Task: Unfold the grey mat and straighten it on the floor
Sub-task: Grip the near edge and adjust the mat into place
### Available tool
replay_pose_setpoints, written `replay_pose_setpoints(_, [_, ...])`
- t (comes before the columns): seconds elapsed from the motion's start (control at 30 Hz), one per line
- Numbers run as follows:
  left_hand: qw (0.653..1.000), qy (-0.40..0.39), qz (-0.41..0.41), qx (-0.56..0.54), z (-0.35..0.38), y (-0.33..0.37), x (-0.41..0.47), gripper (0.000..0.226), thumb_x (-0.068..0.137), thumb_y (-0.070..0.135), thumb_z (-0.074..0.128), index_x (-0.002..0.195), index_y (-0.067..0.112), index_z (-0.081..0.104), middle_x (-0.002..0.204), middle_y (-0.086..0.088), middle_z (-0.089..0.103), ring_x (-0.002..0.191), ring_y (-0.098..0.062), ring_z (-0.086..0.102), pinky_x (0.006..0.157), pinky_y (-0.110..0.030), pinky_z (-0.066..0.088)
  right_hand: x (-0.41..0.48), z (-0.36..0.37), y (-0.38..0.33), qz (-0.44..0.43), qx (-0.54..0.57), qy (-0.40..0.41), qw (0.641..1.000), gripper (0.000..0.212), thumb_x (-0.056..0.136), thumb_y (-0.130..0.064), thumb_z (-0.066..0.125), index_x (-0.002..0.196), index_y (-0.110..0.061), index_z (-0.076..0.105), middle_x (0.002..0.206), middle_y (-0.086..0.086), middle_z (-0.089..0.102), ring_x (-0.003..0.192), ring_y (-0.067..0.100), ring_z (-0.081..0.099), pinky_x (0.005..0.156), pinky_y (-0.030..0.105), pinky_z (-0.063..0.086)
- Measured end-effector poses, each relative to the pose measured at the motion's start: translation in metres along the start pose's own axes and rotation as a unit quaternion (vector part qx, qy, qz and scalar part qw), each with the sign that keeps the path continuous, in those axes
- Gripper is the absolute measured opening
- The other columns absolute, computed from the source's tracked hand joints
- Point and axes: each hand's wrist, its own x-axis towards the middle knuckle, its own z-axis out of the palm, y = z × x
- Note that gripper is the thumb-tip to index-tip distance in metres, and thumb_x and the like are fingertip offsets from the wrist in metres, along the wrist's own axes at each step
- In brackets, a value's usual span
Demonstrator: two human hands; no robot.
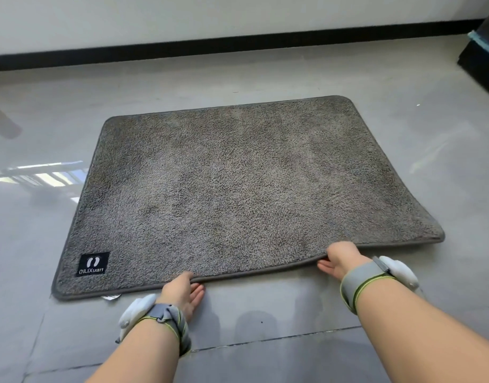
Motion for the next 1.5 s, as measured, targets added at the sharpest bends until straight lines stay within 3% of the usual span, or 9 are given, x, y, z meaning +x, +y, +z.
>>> replay_pose_setpoints(0.07, [1.0, -0.026, -0.009, -0.01, 0.003, -0.001, -0.002, 0.041, 0.097, 0.011, 0.043, 0.136, -0.002, 0.042, 0.133, -0.026, 0.053, 0.121, -0.035, 0.055, 0.096, -0.033, 0.048, -0.001, 0.007, -0.001, 0.035, 0.042, -0.021, 0.998, 0.04, 0.102, -0.001, 0.017, 0.134, 0.001, 0.04, 0.08, 0.015, 0.042, 0.136, 0.032, 0.04, 0.109, 0.041, 0.035])
replay_pose_setpoints(0.23, [0.998, -0.063, -0.013, 0.01, 0.009, 0.004, -0.008, 0.013, 0.099, 0.01, 0.039, 0.098, 0.006, 0.052, 0.08, -0.009, 0.054, 0.068, -0.017, 0.056, 0.033, -0.018, 0.048, -0.013, 0.02, -0.008, 0.029, 0.059, -0.02, 0.998, 0.043, 0.102, -0.002, 0.022, 0.143, -0.005, 0.034, 0.074, 0.01, 0.041, 0.116, 0.034, 0.057, 0.106, 0.045, 0.039])
replay_pose_setpoints(0.37, [0.997, -0.077, -0.013, 0.016, 0.009, 0.019, -0.015, 0.019, 0.099, 0.008, 0.039, 0.086, 0.007, 0.052, 0.076, -0.009, 0.054, 0.057, -0.015, 0.069, 0.031, -0.017, 0.046, -0.027, 0.027, -0.02, 0.01, 0.072, 0.005, 0.997, 0.043, 0.102, -0.002, 0.024, 0.144, -0.005, 0.033, 0.075, 0.01, 0.041, 0.1, 0.033, 0.06, 0.104, 0.045, 0.041])
replay_pose_setpoints(0.53, [0.993, -0.101, -0.03, 0.05, 0.0, 0.038, -0.024, 0.018, 0.099, 0.008, 0.038, 0.099, 0.003, 0.055, 0.118, -0.02, 0.063, 0.131, -0.029, 0.049, 0.035, -0.017, 0.048, -0.048, 0.039, -0.029, 0.026, 0.051, 0.003, 0.998, 0.023, 0.101, -0.001, 0.028, 0.111, -0.004, 0.049, 0.137, 0.017, 0.05, 0.128, 0.03, 0.052, 0.106, 0.042, 0.04])
replay_pose_setpoints(0.6, [0.991, -0.113, -0.023, 0.071, -0.004, 0.044, -0.029, 0.028, 0.099, 0.009, 0.037, 0.123, 0.001, 0.051, 0.141, -0.019, 0.051, 0.132, -0.029, 0.048, 0.062, -0.017, 0.057, -0.053, 0.045, -0.032, 0.033, 0.047, 0.012, 0.998, 0.021, 0.101, -0.001, 0.028, 0.099, -0.005, 0.049, 0.147, 0.014, 0.043, 0.132, 0.028, 0.049, 0.108, 0.04, 0.038])
replay_pose_setpoints(0.73, [0.986, -0.144, -0.032, 0.083, -0.01, 0.05, -0.033, 0.04, 0.099, 0.01, 0.038, 0.137, -0.002, 0.041, 0.145, -0.019, 0.047, 0.132, -0.032, 0.048, 0.107, -0.04, 0.039, -0.057, 0.056, -0.037, 0.036, 0.052, 0.02, 0.998, 0.041, 0.101, -0.003, 0.03, 0.141, -0.003, 0.037, 0.148, 0.013, 0.042, 0.133, 0.027, 0.047, 0.11, 0.04, 0.036])
replay_pose_setpoints(1.03, [0.992, -0.1, -0.042, 0.067, 0.001, 0.051, -0.022, 0.025, 0.1, 0.007, 0.036, 0.119, 0.002, 0.05, 0.132, -0.022, 0.057, 0.128, -0.031, 0.052, 0.058, -0.015, 0.055, -0.038, 0.056, -0.022, 0.047, 0.064, 0.012, 0.997, 0.04, 0.1, 0.0, 0.031, 0.139, 0.0, 0.04, 0.145, 0.016, 0.045, 0.13, 0.03, 0.049, 0.11, 0.041, 0.036])
replay_pose_setpoints(1.23, [0.996, -0.071, -0.024, 0.053, 0.009, 0.047, -0.004, 0.028, 0.1, 0.005, 0.036, 0.075, 0.005, 0.048, 0.075, -0.01, 0.055, 0.028, -0.008, 0.059, 0.03, -0.015, 0.043, -0.006, 0.056, -0.013, 0.076, 0.072, 0.016, 0.994, 0.031, 0.099, 0.006, 0.028, 0.071, -0.005, 0.037, 0.079, 0.013, 0.046, 0.074, 0.025, 0.052, 0.107, 0.042, 0.039])
replay_pose_setpoints(1.5, [0.997, -0.059, -0.008, 0.049, 0.027, 0.064, -0.002, 0.028, 0.099, 0.005, 0.037, 0.073, 0.004, 0.046, 0.106, -0.02, 0.064, 0.128, -0.032, 0.052, 0.029, -0.016, 0.043, 0.007, 0.067, -0.034, 0.069, 0.08, -0.017, 0.994, 0.031, 0.098, 0.009, 0.027, 0.071, -0.005, 0.036, 0.073, 0.012, 0.041, 0.061, 0.021, 0.044, 0.103, 0.042, 0.04])
